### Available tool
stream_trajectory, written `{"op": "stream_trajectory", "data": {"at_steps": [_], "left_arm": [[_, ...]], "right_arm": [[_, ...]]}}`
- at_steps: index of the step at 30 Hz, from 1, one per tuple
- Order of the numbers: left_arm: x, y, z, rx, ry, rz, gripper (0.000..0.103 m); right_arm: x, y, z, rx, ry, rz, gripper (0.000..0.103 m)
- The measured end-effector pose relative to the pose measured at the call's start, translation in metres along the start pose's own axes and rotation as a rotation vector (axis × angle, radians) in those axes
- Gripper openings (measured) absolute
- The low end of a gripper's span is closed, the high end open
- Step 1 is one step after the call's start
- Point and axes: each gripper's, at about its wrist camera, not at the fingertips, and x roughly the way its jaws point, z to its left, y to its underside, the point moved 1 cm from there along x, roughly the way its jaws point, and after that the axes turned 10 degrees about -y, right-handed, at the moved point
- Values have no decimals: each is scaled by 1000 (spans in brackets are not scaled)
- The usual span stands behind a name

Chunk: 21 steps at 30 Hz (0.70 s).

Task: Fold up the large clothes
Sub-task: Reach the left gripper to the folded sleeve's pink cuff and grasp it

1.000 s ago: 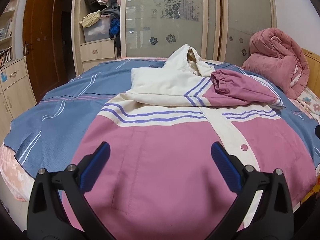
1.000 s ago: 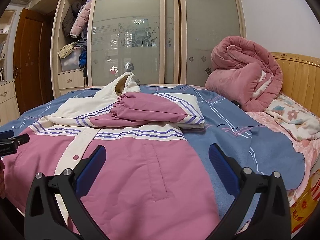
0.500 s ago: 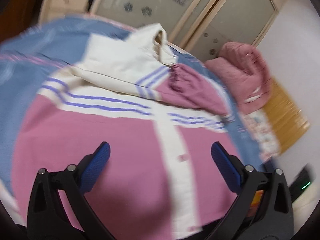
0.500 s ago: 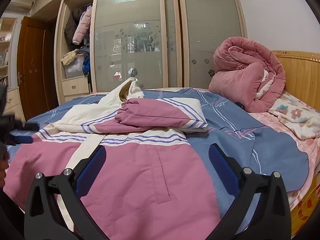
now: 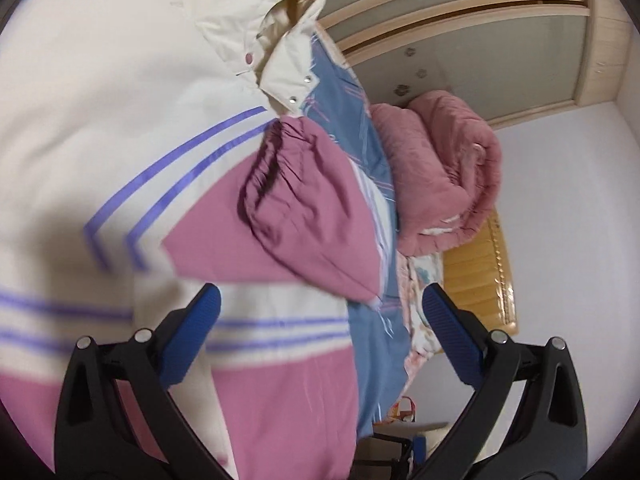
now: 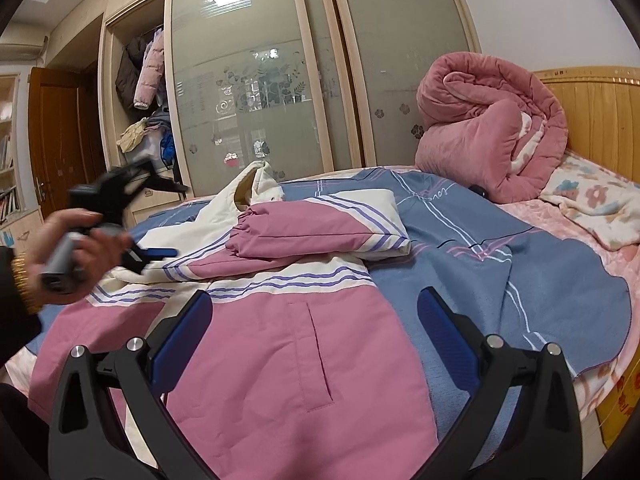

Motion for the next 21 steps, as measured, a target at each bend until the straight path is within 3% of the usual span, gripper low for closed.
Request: {"op": "stream_trajectory", "data": {"at_steps": [4, 9, 13, 18, 20, 21], "left_arm": [[30, -21, -3, 33, -29, 12, 101], [59, -35, 5, -33, -25, 41, 101], [76, -36, -10, 41, -43, 72, 101], [96, -40, -18, 39, -66, 72, 101], [100, -40, -18, 41, -90, 51, 97], [102, -41, -19, 46, -105, 36, 86]], "right_arm": [[0, -1, -3, 10, -8, -3, 102], [-2, -4, -11, 30, -5, -16, 102], [-1, -5, -19, 57, -1, -14, 102], [-2, -6, -23, 73, 8, -18, 102], [-1, -6, -23, 72, 10, -17, 102], [0, -6, -22, 72, 10, -15, 102]]}}
